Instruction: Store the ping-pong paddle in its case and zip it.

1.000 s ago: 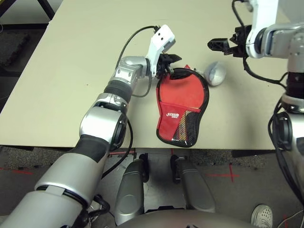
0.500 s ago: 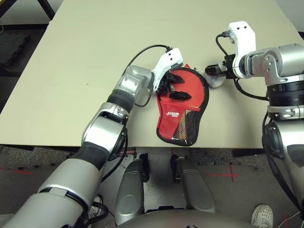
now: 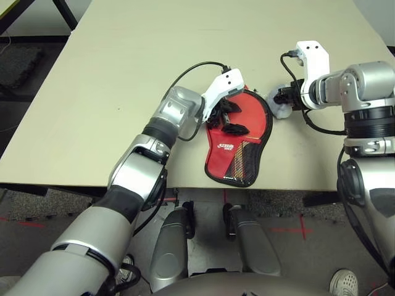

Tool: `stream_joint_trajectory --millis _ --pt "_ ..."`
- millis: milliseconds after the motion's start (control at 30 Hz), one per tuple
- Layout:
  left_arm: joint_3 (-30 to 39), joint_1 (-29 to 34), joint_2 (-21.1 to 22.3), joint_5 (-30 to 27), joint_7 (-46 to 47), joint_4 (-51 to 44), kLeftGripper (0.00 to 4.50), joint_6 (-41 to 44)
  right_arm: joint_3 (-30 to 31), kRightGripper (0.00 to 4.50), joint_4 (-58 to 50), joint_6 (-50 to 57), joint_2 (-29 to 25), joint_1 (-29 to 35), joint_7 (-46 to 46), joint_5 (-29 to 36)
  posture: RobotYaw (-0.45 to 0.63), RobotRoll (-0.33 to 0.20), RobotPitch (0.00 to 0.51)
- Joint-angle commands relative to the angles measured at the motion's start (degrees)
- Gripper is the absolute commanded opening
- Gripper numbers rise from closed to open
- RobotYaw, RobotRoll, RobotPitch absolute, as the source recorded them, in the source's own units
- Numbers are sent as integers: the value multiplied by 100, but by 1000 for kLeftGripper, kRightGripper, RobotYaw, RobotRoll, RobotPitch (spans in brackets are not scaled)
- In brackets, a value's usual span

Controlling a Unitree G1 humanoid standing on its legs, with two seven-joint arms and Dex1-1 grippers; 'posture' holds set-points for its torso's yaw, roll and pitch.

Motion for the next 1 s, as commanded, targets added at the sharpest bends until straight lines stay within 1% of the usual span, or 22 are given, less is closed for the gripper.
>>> stream_joint_trajectory --millis 33,100,233,367,567,733,867,1000 --pt "-56 -13 -40 134 203 327 4500 133 359 167 122 -286 -395 148 175 -262 -123 0 194" --pt "-77 -44 -45 180 290 464 4500 192 579 166 91 -421 -600 175 374 -306 -126 0 197" --pt "-129 -92 -69 236 349 668 4500 247 859 161 17 -492 -846 185 674 -352 -128 0 200" --pt "-176 -117 -91 291 423 808 4500 244 1070 159 -299 -273 -1046 240 957 -295 -127 0 204" --pt "-161 -188 -118 310 485 907 4500 210 1432 159 -1896 482 -1796 856 1570 165 -121 0 209" --pt "-93 -248 -151 299 570 998 4500 212 1541 158 -3067 887 -2467 1297 1909 581 -131 0 222" --pt "-93 -263 -182 299 578 1049 4500 226 1459 145 -3749 1066 -2822 1581 2074 908 -136 0 227" --pt "-94 -267 -217 301 590 1072 4500 229 1150 144 -4626 1320 -3065 2035 2253 1378 -146 0 233"
